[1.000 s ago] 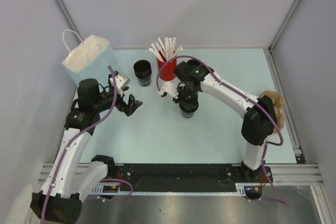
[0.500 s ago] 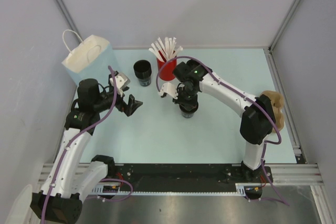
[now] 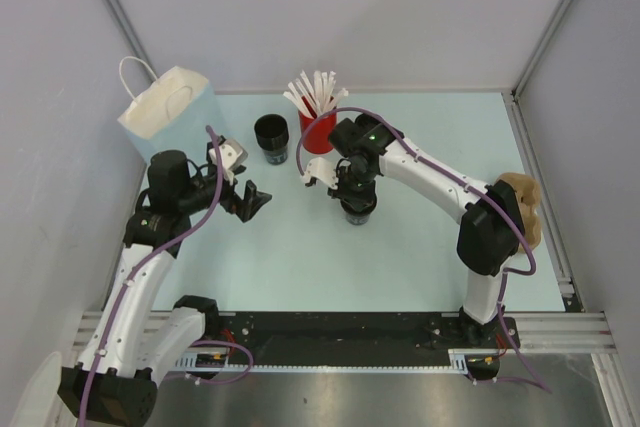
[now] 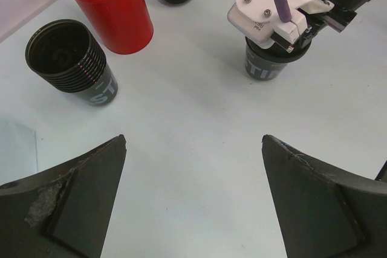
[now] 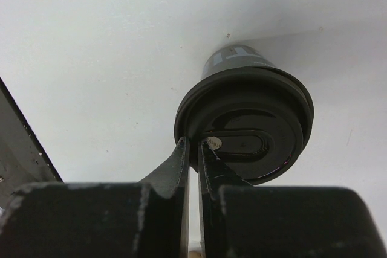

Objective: Pack the takeout coffee

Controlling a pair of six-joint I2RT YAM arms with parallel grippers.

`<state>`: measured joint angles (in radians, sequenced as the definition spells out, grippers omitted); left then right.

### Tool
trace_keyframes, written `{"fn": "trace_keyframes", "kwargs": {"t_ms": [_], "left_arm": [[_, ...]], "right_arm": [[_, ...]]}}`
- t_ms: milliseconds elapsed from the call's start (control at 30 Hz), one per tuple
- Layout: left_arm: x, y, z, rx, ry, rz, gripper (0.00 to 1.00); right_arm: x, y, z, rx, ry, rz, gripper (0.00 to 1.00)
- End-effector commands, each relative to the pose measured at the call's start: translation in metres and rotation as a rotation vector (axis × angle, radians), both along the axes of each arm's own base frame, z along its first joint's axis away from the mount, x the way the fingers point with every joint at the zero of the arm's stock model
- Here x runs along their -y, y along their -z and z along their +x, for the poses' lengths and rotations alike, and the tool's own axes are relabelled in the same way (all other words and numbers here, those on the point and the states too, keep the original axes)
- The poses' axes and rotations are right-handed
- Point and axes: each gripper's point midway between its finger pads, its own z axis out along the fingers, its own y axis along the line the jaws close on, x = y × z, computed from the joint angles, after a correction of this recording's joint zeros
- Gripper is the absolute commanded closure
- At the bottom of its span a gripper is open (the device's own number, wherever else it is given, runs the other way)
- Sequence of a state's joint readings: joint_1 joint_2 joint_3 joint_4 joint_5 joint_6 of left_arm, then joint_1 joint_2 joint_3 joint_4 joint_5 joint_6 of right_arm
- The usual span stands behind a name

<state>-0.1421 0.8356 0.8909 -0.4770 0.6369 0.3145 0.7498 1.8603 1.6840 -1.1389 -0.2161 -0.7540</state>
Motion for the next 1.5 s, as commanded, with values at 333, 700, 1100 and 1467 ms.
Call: {"fn": "trace_keyframes", "kwargs": {"t_ms": [333,700,1100,1467], "left_arm": [[0.002,-0.009,-0.001,0.04,0.023,-0.026,0.0],[0.002,-0.008,0.0,0.034,0.021,-0.026,0.0],[0.002,-0.006,0.001,0.028,0.019,-0.025,0.01],[0.013,0.0,-0.003,-0.043,0.092,-0.048,0.01]], "right_arm": [[-0.005,-0.007,0.007,0.027,-0.009,0.018,0.86],[-0.006,-0.01,0.007,0.033,-0.009,0.025,0.81],[-0.008,-0.022,0.014,0.089,0.007,0.046,0.75],[0.021,-0.102,0.044,0.22,0.205,0.298,0.5]]}}
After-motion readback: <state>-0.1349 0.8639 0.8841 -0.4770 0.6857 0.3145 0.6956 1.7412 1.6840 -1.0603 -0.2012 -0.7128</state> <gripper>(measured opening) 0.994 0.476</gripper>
